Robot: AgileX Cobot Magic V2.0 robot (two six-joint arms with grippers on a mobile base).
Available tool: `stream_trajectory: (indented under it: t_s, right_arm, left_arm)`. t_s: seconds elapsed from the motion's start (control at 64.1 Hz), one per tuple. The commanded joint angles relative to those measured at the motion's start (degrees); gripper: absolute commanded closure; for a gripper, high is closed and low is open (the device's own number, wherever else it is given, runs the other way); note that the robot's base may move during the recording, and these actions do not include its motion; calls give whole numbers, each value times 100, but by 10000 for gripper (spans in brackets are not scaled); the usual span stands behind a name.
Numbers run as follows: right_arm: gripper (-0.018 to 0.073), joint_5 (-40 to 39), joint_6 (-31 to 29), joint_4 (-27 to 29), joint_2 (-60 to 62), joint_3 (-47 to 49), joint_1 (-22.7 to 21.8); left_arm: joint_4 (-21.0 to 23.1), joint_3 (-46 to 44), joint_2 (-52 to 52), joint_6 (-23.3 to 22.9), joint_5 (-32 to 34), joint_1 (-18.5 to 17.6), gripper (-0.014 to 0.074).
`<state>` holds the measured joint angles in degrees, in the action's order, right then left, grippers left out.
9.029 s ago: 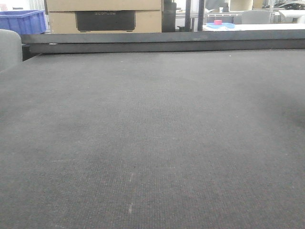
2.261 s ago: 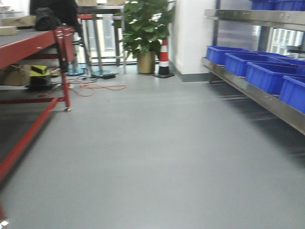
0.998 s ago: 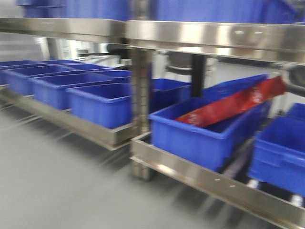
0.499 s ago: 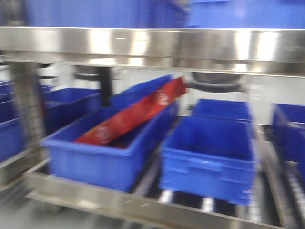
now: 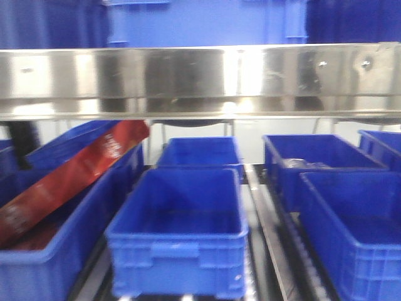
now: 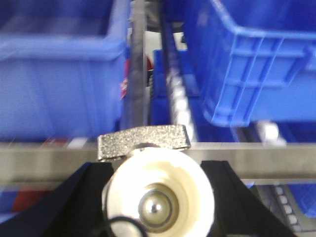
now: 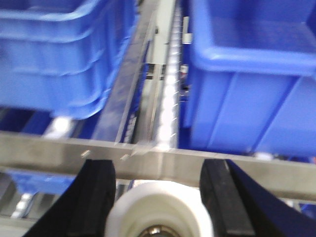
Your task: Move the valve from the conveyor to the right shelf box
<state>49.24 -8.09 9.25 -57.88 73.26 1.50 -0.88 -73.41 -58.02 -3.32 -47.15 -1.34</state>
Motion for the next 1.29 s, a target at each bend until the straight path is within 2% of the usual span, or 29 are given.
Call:
stream_trajectory:
  t_s: [0.0, 1.279]
  right_arm:
    - [712, -346, -32, 0, 72, 56, -18]
    - [712, -346, -32, 0, 72, 56, -18]
  left_arm:
    - [14, -58, 48, -35, 322, 2, 708]
    - [14, -58, 48, -35, 322, 2, 708]
